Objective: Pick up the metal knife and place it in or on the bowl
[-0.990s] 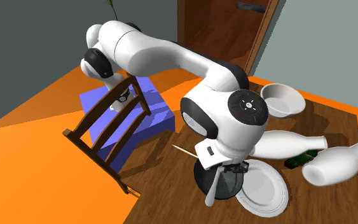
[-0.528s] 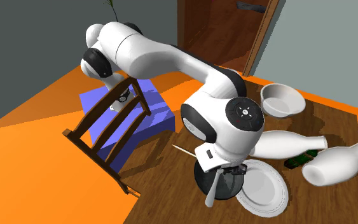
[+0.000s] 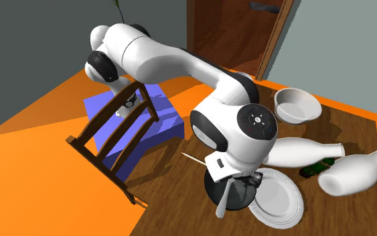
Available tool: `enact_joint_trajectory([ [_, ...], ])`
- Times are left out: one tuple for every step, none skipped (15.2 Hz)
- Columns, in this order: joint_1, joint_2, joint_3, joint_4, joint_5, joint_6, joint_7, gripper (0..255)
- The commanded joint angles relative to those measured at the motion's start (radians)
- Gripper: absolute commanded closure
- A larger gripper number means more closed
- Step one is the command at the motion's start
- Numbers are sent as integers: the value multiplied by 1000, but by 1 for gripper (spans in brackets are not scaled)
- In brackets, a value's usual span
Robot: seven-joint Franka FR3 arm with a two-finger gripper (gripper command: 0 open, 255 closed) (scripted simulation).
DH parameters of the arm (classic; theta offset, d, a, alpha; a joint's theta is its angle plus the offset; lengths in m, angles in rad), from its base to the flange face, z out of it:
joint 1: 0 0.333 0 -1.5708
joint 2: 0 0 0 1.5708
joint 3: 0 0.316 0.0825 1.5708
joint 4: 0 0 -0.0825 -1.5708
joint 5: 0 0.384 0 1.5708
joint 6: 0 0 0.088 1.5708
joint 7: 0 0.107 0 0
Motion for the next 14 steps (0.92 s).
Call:
enact_joint_trajectory([
  [0,0,0,0,0,0,0,0],
  [0,1,0,2,0,-1,0,0],
  [4,2,0,39,0,-36,-2,0],
  [8,6,0,79,0,-72,-3,0],
  [14,13,-1,126,-1,-111,-5,0],
  [20,21,-1,167,-3,-144,-6,0],
  [20,21,-2,167,-3,-144,-6,0],
  [20,21,-2,167,-3,-144,-6,0],
  [20,21,-2,167,-3,-143,-6,0],
  [20,21,-2,167,-3,-144,-6,0],
  [20,21,-2,167,-3,-144,-6,0],
  [20,21,-2,167,-3,-144,-6,0],
  [20,21,-2,167,-3,-144,-6,0],
  [20,21,-2,167,-3,-144,-6,0],
])
